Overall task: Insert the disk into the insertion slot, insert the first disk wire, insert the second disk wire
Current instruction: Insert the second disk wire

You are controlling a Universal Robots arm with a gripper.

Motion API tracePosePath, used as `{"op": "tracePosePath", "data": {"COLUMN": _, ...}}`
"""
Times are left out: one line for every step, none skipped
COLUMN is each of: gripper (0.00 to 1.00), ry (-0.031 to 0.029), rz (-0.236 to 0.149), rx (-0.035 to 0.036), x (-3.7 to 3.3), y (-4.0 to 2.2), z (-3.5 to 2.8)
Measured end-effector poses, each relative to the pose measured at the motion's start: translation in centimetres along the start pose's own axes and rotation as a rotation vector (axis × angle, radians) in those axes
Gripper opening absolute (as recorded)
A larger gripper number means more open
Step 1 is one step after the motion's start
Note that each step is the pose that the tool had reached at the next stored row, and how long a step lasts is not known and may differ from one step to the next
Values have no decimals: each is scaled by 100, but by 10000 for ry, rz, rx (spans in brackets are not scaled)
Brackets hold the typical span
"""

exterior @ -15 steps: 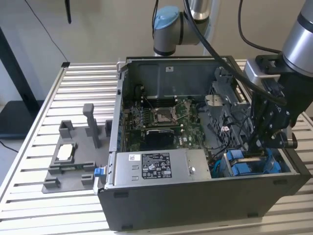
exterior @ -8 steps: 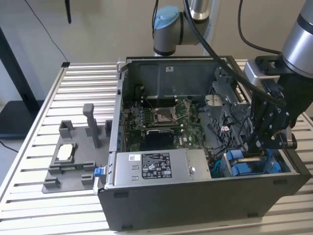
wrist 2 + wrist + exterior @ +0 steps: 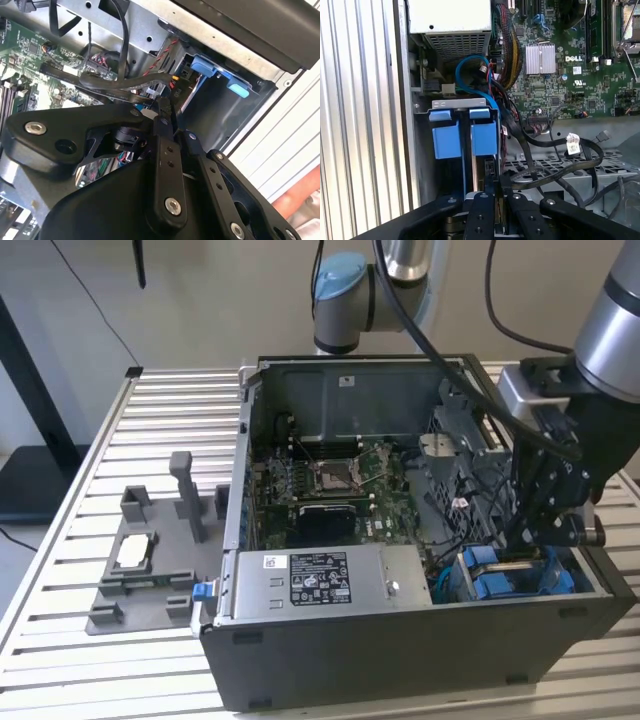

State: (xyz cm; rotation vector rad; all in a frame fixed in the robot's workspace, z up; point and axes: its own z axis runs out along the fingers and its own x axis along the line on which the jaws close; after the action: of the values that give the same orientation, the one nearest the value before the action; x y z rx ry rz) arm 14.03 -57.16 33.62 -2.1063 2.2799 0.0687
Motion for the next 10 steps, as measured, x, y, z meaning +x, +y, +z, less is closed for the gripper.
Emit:
{"op": "tracePosePath", "data": {"gripper": 16, "ry": -1, "rz": 0, "rx": 0, "x": 1, "y": 0, "z": 8}}
{"op": "tracePosePath", "data": {"gripper": 16, "ry": -3, "rz": 0, "rx": 0, "x": 2, "y": 0, "z": 17}}
{"op": "tracePosePath", "data": {"gripper": 16, "ry": 0, "rz": 1, "rx": 0, "x": 3, "y": 0, "z": 24}}
{"op": "tracePosePath", "data": {"gripper": 16, "ry": 3, "rz": 1, "rx": 1, "x": 3, "y": 0, "z": 29}}
{"op": "tracePosePath", "data": {"gripper": 16, "ry": 3, "rz": 1, "rx": 0, "x": 4, "y": 0, "z": 34}}
{"op": "tracePosePath", "data": {"gripper": 16, "ry": 3, "rz": 1, "rx": 1, "x": 4, "y": 0, "z": 36}}
{"op": "tracePosePath", "data": {"gripper": 16, "ry": 0, "rz": 0, "rx": 1, "x": 4, "y": -1, "z": 38}}
{"op": "tracePosePath", "data": {"gripper": 16, "ry": -3, "rz": 0, "rx": 1, "x": 4, "y": -1, "z": 40}}
{"op": "tracePosePath", "data": {"gripper": 16, "ry": -4, "rz": 0, "rx": 2, "x": 4, "y": -1, "z": 40}}
{"op": "tracePosePath", "data": {"gripper": 16, "ry": -4, "rz": 0, "rx": 2, "x": 4, "y": -1, "z": 40}}
